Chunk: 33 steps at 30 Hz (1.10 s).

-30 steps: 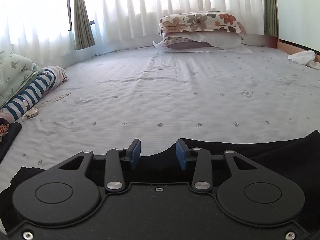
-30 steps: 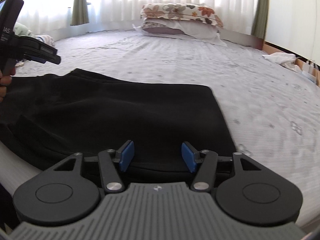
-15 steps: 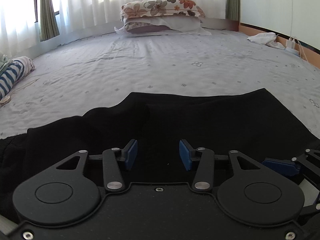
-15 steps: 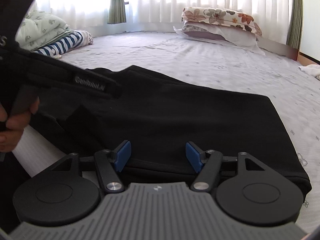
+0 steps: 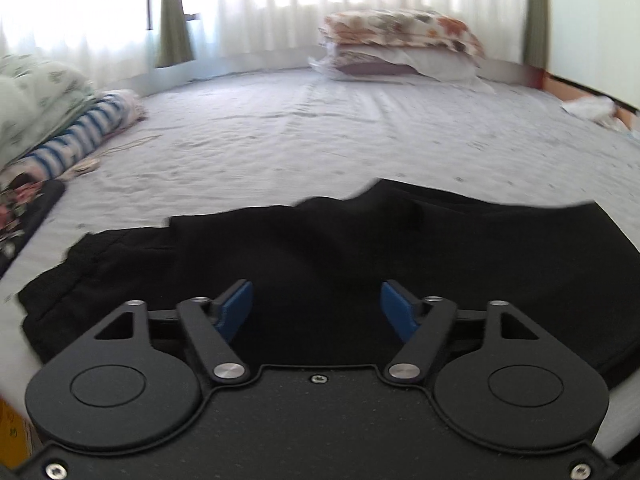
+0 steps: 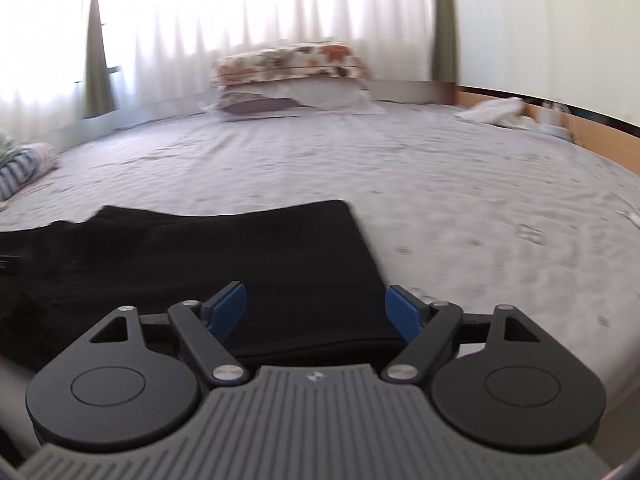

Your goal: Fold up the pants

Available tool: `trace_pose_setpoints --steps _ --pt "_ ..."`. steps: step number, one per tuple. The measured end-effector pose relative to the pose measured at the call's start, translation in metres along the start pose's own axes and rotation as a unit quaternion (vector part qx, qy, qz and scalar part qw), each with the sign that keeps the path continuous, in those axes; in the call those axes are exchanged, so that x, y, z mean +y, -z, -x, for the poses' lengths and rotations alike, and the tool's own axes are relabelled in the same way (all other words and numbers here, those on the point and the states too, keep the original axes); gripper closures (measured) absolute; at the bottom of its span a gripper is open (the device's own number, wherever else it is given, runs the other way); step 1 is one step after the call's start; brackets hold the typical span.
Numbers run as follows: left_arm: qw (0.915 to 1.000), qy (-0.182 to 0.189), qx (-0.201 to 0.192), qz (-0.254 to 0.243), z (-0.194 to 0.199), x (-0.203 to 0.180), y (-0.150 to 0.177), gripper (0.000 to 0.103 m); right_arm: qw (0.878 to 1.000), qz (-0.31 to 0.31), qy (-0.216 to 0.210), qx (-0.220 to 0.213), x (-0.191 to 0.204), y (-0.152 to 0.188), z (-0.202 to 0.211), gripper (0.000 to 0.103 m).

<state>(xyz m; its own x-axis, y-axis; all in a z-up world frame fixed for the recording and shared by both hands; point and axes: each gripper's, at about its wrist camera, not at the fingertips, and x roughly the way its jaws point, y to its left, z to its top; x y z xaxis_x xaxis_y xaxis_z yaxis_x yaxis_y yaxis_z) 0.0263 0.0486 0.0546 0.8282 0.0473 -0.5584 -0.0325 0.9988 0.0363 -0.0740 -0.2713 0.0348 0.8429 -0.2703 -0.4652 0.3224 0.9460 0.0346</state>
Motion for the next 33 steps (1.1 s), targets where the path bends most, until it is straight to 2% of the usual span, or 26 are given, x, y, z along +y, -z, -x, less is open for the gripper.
trace_pose_setpoints --steps 1,3,5,7,10,15,18,20,22,25,27,33 --pt "0.9996 -0.018 -0.009 0.019 0.004 0.013 0.001 0.016 1.0 -0.007 0.011 0.001 -0.009 -0.001 0.0 0.012" --pt "0.9967 -0.053 -0.022 0.058 0.011 0.038 0.003 0.014 0.999 -0.014 0.029 0.001 -0.019 0.001 -0.001 0.011" --pt "0.9932 -0.072 -0.026 0.088 0.015 0.059 0.006 0.014 0.999 -0.015 0.042 0.004 -0.026 0.003 -0.001 0.01" --pt "0.9902 -0.075 -0.024 0.115 0.018 0.076 0.009 0.016 0.999 0.005 0.044 0.004 -0.027 0.008 0.002 0.009" --pt "0.9905 -0.057 -0.026 0.122 0.023 0.083 0.012 0.026 0.997 0.062 0.054 0.007 -0.021 0.015 0.01 0.008" --pt "0.9956 0.006 -0.033 0.087 0.026 0.051 0.012 0.033 0.993 0.108 0.037 0.014 -0.014 0.027 0.027 0.006" --pt "0.9967 0.041 -0.034 0.061 0.03 0.022 0.011 0.034 0.991 0.129 0.027 0.019 -0.012 0.031 0.032 0.005" --pt "0.9966 0.063 -0.035 0.041 0.034 0.003 0.011 0.034 0.989 0.142 0.041 0.013 -0.011 0.034 0.033 0.005" --pt "0.9959 0.081 -0.036 0.02 0.037 -0.012 0.013 0.034 0.987 0.144 0.075 0.006 -0.013 0.035 0.029 0.005" --pt "0.9947 0.096 -0.035 -0.015 0.041 -0.037 0.018 0.033 0.985 0.136 0.11 0.004 -0.019 0.033 0.021 0.005" --pt "0.9939 0.1 -0.034 -0.032 0.043 -0.052 0.022 0.033 0.984 0.135 0.119 0.011 -0.021 0.033 0.014 0.004" --pt "0.9912 0.118 -0.031 -0.05 0.042 -0.075 0.022 0.032 0.985 0.146 0.095 0.001 -0.018 0.031 0.009 0.003"
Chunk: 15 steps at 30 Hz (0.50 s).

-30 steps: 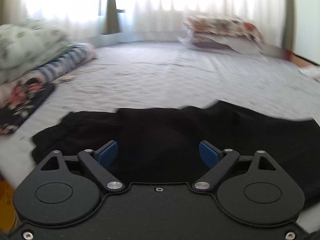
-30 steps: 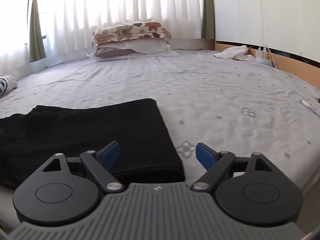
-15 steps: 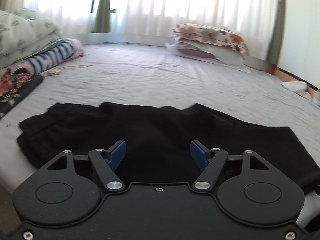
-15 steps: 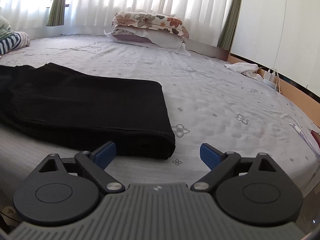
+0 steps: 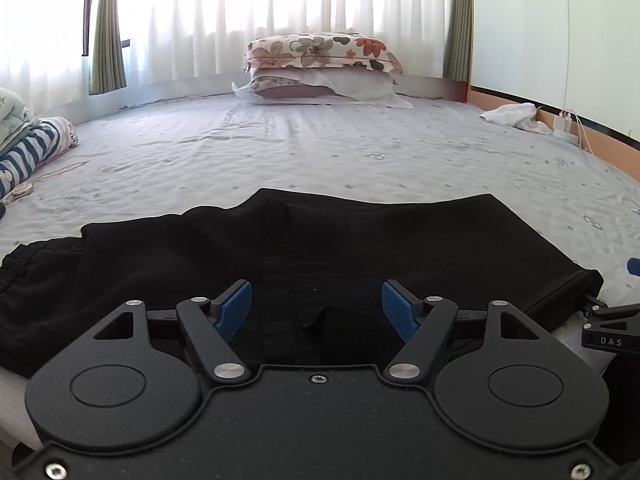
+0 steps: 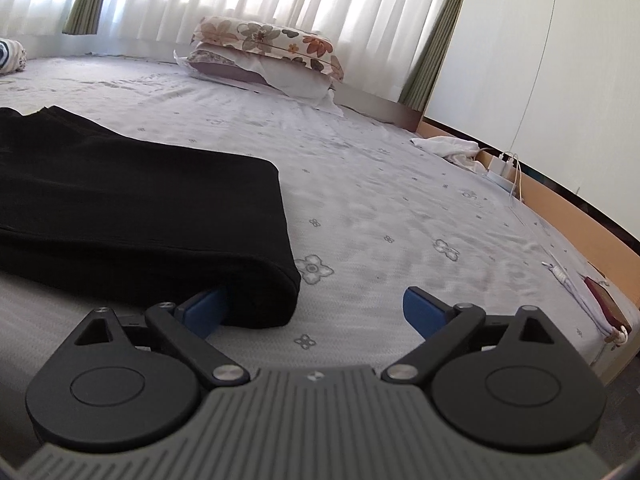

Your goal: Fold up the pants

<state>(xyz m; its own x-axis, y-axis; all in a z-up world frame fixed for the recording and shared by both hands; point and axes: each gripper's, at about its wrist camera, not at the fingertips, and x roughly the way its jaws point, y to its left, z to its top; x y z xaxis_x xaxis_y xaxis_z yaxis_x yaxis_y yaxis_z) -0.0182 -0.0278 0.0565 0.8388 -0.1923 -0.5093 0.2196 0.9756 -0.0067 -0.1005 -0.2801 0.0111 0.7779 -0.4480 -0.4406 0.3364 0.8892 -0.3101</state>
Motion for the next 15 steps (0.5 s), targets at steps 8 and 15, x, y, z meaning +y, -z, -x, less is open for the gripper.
trace_pose_setpoints --steps 8,15 --pt "0.9999 -0.009 0.01 0.001 -0.012 0.001 -0.004 0.032 0.997 -0.08 -0.004 0.011 -0.029 0.004 -0.002 0.001" --pt "0.9993 -0.022 0.03 0.002 -0.022 0.009 0.001 0.032 0.997 -0.061 0.043 0.005 -0.022 0.01 -0.002 0.0"
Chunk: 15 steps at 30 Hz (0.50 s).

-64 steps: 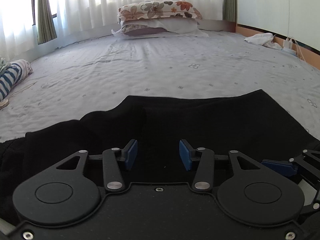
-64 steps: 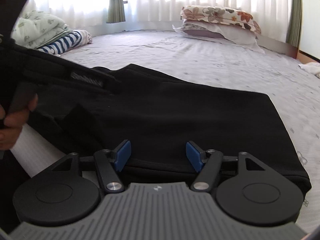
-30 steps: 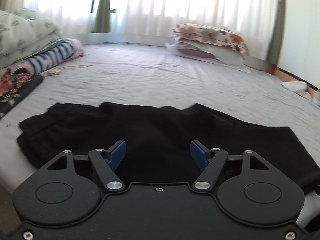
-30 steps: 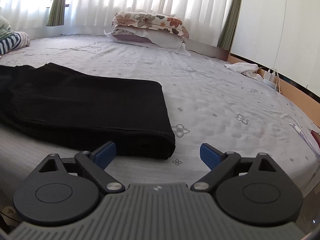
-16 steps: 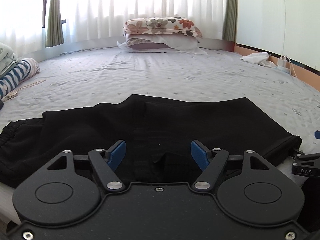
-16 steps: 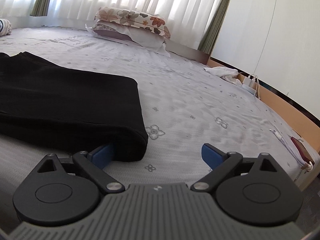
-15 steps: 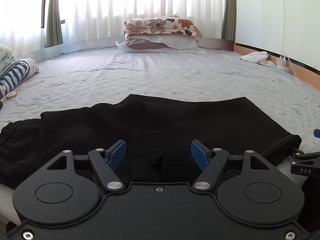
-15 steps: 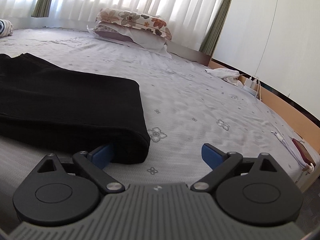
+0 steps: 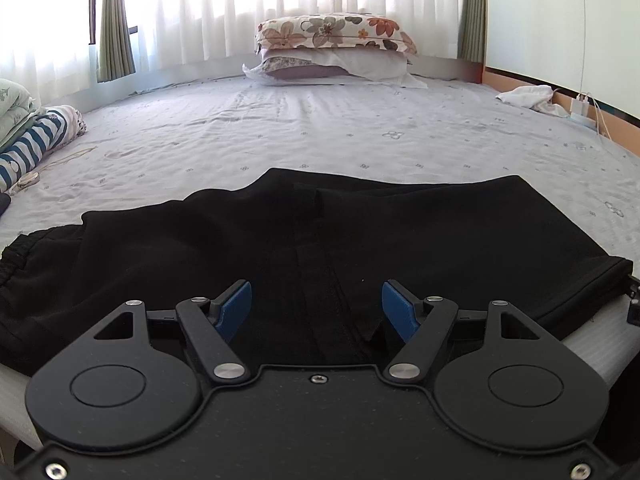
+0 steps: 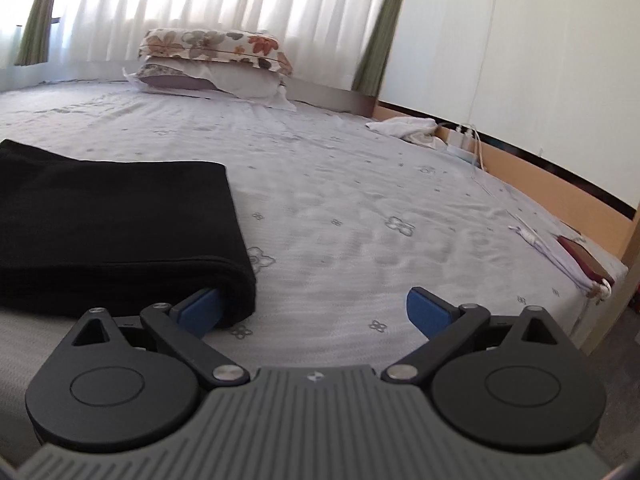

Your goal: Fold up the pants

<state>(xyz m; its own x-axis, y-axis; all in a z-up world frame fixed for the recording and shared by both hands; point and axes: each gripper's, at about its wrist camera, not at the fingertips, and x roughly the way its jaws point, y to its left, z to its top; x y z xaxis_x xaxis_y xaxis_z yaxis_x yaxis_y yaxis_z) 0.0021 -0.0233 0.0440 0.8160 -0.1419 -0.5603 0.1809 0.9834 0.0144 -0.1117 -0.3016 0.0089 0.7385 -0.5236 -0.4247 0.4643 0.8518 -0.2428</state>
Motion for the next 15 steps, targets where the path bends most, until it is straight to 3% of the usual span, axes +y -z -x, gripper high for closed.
trace_pose_setpoints --steps 6,11,15 --pt "1.0 -0.005 0.002 0.001 -0.004 0.002 -0.002 0.032 1.0 0.023 -0.018 0.0 0.017 -0.006 -0.013 0.0" --pt "0.9999 -0.011 0.005 0.003 -0.006 0.002 0.0 0.032 0.999 -0.011 0.048 0.017 0.005 -0.004 -0.025 0.0" --pt "0.9999 -0.005 0.01 0.007 -0.012 0.004 -0.001 0.032 0.997 -0.048 0.051 0.026 -0.007 0.001 -0.026 0.0"
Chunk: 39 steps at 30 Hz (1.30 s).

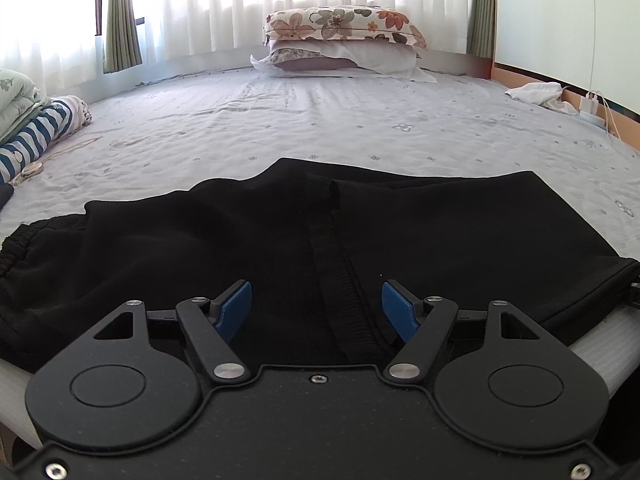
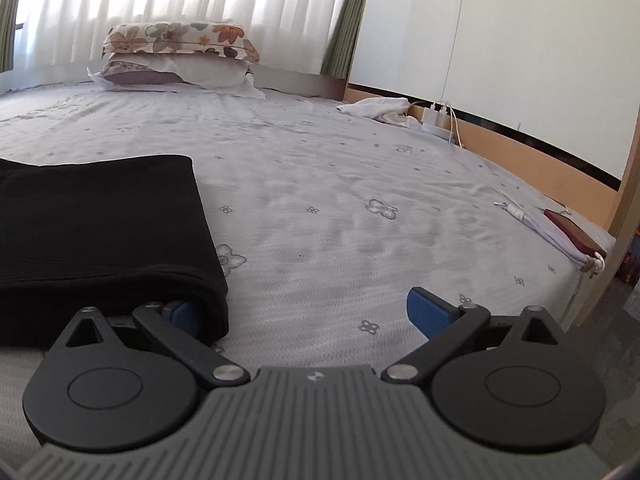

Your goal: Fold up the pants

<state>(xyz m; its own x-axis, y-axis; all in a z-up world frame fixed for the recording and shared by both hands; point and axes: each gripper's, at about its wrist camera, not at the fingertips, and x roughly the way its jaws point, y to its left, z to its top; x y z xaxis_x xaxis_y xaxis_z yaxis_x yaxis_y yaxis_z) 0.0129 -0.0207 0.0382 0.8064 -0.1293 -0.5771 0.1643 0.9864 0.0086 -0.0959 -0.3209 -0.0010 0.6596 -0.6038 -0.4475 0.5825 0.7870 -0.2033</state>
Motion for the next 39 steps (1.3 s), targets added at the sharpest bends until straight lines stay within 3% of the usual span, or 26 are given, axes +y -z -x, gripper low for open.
trace_pose_setpoints --steps 6,8,10,13,15,17,22,25,29,30,32,36,39 --pt "0.999 0.042 -0.014 0.004 -0.02 0.004 -0.029 0.034 0.999 -0.047 0.008 0.008 -0.005 0.001 -0.004 0.0" --pt "0.9981 0.06 -0.013 0.01 -0.031 0.005 -0.042 0.05 0.999 -0.04 -0.001 -0.008 -0.004 0.003 -0.001 0.0" --pt "0.9968 0.078 -0.002 0.018 -0.046 0.005 -0.054 0.06 0.999 0.02 -0.009 -0.039 0.01 0.005 0.006 0.0" --pt "0.995 0.089 0.024 0.038 -0.077 0.005 -0.066 0.061 0.993 0.094 -0.024 -0.067 0.032 0.005 0.011 0.0" --pt "0.9933 0.09 0.046 0.056 -0.099 0.006 -0.071 0.065 0.993 0.097 -0.028 -0.069 0.037 0.002 0.009 0.0" --pt "0.9923 0.077 0.064 0.073 -0.121 0.008 -0.074 0.082 0.995 0.079 -0.025 -0.06 0.035 -0.003 0.004 0.0" --pt "0.9931 0.07 0.049 0.079 -0.137 0.008 -0.088 0.095 0.998 0.036 0.018 -0.038 0.017 -0.006 -0.012 0.0" --pt "0.9945 0.061 0.048 0.07 -0.142 0.003 -0.094 0.093 1.0 0.005 0.004 -0.024 0.009 -0.006 -0.015 0.0" --pt "0.9954 0.051 0.054 0.061 -0.142 0.001 -0.093 0.087 0.999 0.019 0.012 -0.03 0.014 -0.003 -0.013 0.0" --pt "0.9955 0.05 0.055 0.059 -0.139 0.002 -0.092 0.083 0.999 0.016 0.008 -0.028 0.012 -0.003 -0.012 0.0" --pt "0.9963 0.042 0.053 0.053 -0.129 0.004 -0.088 0.06 0.999 0.012 -0.012 -0.028 0.009 -0.004 -0.008 0.0" --pt "0.998 0.019 0.042 0.044 -0.103 0.013 -0.079 0.054 0.996 0.017 -0.087 -0.032 0.013 -0.004 0.018 0.0" --pt "0.9974 0.006 0.041 0.059 -0.087 0.028 -0.072 0.051 0.985 0.007 -0.167 -0.047 0.021 -0.006 0.045 0.0"
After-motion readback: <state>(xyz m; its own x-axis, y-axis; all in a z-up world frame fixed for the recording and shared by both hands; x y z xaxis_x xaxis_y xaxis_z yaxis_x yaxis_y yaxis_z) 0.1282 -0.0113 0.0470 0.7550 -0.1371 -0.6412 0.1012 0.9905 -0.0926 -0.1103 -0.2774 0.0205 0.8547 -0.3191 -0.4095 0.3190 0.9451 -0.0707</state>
